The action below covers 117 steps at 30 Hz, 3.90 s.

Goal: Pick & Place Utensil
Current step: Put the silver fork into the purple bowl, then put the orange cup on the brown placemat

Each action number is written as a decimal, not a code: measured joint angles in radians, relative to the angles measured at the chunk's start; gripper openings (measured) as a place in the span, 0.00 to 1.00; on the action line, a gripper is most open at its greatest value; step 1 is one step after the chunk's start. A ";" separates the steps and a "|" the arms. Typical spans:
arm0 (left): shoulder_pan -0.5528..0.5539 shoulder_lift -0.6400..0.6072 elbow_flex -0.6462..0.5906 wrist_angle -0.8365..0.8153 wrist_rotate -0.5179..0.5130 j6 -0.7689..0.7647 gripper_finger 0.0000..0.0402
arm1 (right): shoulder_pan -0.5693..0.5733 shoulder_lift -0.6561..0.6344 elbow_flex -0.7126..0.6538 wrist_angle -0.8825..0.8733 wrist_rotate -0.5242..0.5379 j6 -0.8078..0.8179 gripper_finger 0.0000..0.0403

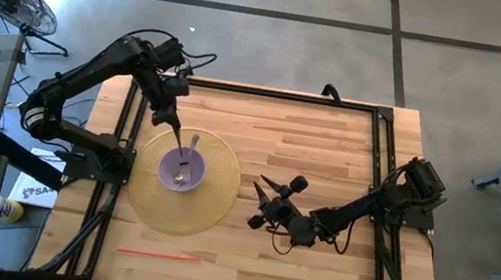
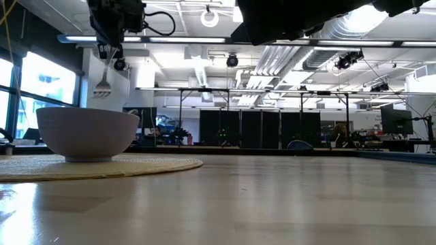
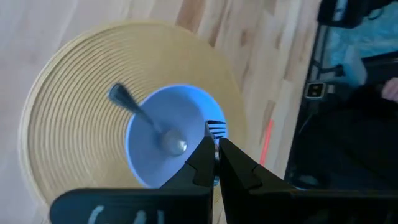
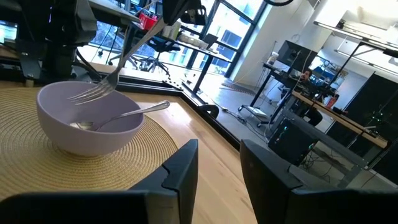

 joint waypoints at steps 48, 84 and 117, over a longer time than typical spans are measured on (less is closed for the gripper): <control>0.320 0.099 -0.333 0.111 0.069 0.032 0.01 | 0.000 0.000 0.000 -0.053 -0.004 0.063 0.28; 0.320 0.099 -0.139 0.047 -0.007 -0.036 0.29 | 0.000 0.000 0.000 -0.053 -0.029 0.064 0.28; -0.873 -0.530 -0.646 1.146 -0.295 -0.541 0.29 | -0.001 0.000 0.000 -0.096 -0.052 0.083 0.28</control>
